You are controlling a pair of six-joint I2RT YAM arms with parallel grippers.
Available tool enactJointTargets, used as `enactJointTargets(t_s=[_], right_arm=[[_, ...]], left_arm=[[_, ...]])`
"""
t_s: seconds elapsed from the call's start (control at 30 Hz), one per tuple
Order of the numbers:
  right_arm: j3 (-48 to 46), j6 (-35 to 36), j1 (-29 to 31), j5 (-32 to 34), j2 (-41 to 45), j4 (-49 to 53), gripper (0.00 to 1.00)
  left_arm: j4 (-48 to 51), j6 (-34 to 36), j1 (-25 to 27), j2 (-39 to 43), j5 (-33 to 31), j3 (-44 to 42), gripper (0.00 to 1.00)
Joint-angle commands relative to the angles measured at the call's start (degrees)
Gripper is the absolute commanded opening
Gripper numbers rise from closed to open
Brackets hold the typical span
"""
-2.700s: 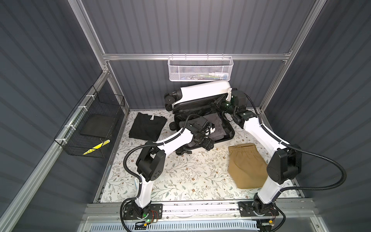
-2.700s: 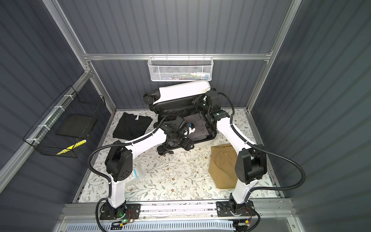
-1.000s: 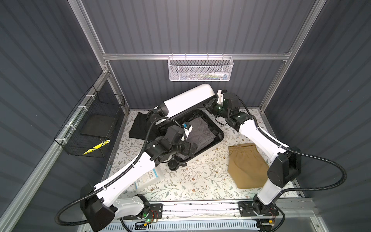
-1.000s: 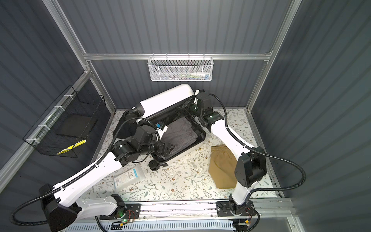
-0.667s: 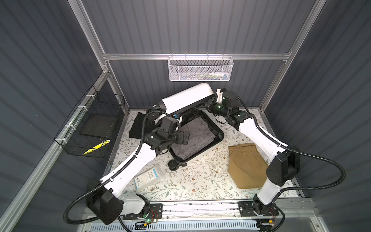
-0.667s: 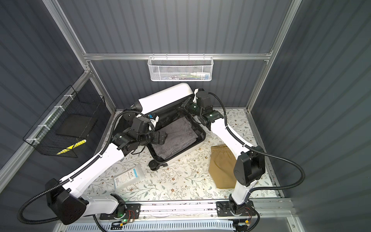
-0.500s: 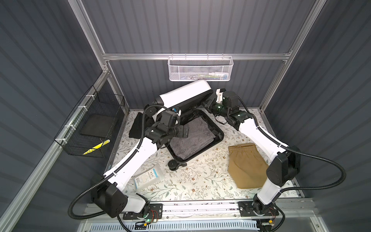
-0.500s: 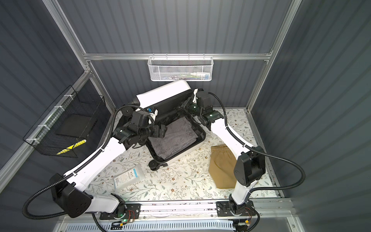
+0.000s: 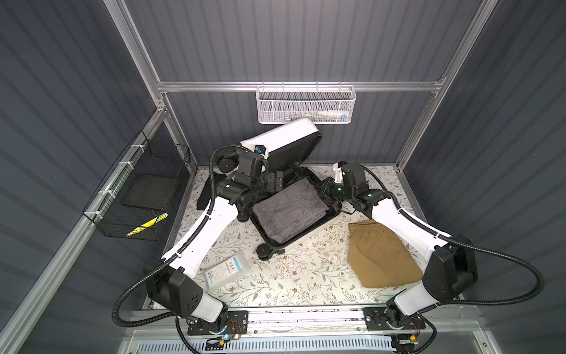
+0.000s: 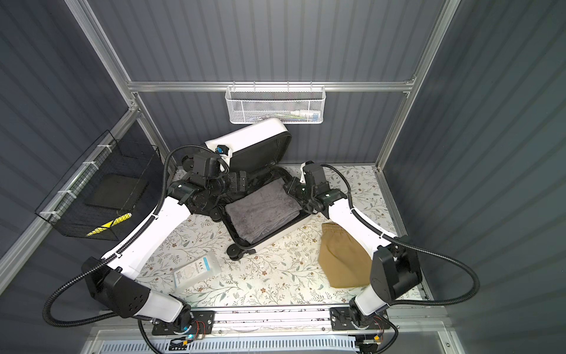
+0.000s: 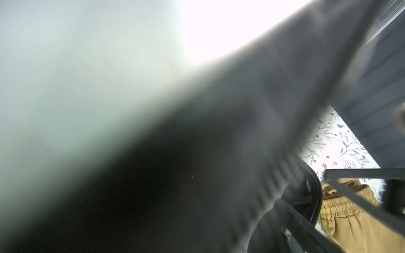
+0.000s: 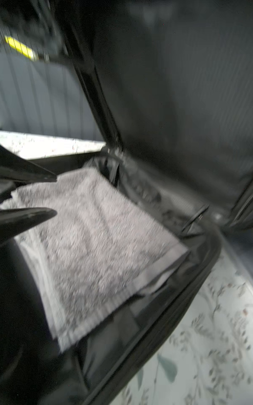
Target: Pack the luggage
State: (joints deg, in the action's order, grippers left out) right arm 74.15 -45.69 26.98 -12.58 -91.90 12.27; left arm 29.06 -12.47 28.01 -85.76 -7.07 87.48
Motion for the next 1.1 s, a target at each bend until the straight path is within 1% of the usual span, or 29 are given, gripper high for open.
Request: enactJointTargets(t_s=[0.0,0.17,0.33,0.77,1.07], right_arm=[[3.30,6.95,-0.27,2.87,-3.78,8.77,0.26],[8.72,11.81,-0.94,6.02,-10.01,17.79,0.29],[9.42,13.57,-2.15,8.09,-13.21,23.04,0.29],[0.37,17.00,-3.43,11.84,-10.79,31.06,0.28],[-11.87,14.27,-3.69,12.40,-5.25,30.41,0.26]], left_arm=[[0.12,1.35,-0.41,-0.32,0.41,1.94,1.00],[0.06,1.30,-0.50,-0.12,0.51,1.64,1.00],[-0.05,0.96,-0.50,-0.18,0.85,1.64,1.00],[-1.39,-0.05,-0.50,-0.57,2.14,0.52,1.00],[-3.06,-0.98,-0.50,-1.28,4.07,-0.22,1.00]])
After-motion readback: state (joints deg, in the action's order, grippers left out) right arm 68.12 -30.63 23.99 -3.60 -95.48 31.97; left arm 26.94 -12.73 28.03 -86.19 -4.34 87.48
